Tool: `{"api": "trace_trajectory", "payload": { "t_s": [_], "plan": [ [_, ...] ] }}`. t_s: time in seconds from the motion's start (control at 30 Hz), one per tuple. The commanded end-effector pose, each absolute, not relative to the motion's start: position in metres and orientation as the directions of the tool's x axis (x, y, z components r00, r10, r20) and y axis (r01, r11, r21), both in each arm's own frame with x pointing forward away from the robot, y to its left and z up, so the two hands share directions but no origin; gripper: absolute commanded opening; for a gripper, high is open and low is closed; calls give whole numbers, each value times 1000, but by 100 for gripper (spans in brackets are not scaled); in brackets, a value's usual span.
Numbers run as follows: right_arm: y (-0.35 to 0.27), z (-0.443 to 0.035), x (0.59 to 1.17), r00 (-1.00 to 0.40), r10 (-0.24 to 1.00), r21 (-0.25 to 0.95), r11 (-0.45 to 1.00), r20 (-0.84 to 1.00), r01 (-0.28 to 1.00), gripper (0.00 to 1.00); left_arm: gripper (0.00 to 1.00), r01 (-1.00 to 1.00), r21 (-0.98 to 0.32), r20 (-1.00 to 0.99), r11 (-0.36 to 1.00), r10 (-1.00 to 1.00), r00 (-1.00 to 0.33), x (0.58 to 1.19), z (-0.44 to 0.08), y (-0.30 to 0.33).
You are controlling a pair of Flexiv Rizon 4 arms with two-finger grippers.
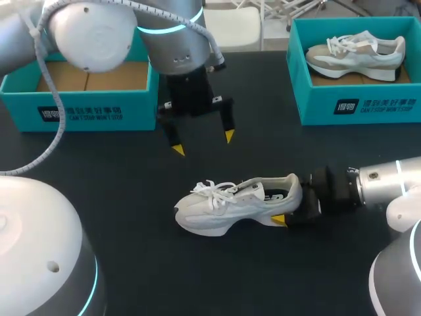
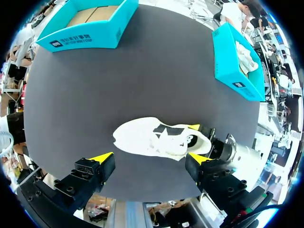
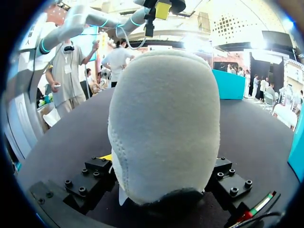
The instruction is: Take the shoe out of the shoebox, open the shoe tongue, remove and reinsert the insole, then place the shoe into the shoebox
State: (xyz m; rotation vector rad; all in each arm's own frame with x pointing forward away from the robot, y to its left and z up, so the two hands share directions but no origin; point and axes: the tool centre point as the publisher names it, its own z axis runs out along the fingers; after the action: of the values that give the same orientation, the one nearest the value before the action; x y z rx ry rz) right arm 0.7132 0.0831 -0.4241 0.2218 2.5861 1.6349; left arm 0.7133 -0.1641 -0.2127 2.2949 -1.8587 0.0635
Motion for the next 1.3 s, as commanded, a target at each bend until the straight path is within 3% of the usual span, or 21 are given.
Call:
{"api": "trace_trajectory", "payload": {
  "t_s": [0.03,0.53,1.3],
  "plan": [
    [89,-430,713,-987,163,901,425,14,83,0,100,-967,131,108,-219,-966,234,694,-223,-175],
    [89,-430,713,-987,163,901,425,14,83,0,100,-963,93,-9,-252,-968,253,631,-269,-196],
    [89,-430,713,-987,163,901,425,14,83,0,100,-989,63,6,-137,-990,138,680,-312,-254]
  ]
}}
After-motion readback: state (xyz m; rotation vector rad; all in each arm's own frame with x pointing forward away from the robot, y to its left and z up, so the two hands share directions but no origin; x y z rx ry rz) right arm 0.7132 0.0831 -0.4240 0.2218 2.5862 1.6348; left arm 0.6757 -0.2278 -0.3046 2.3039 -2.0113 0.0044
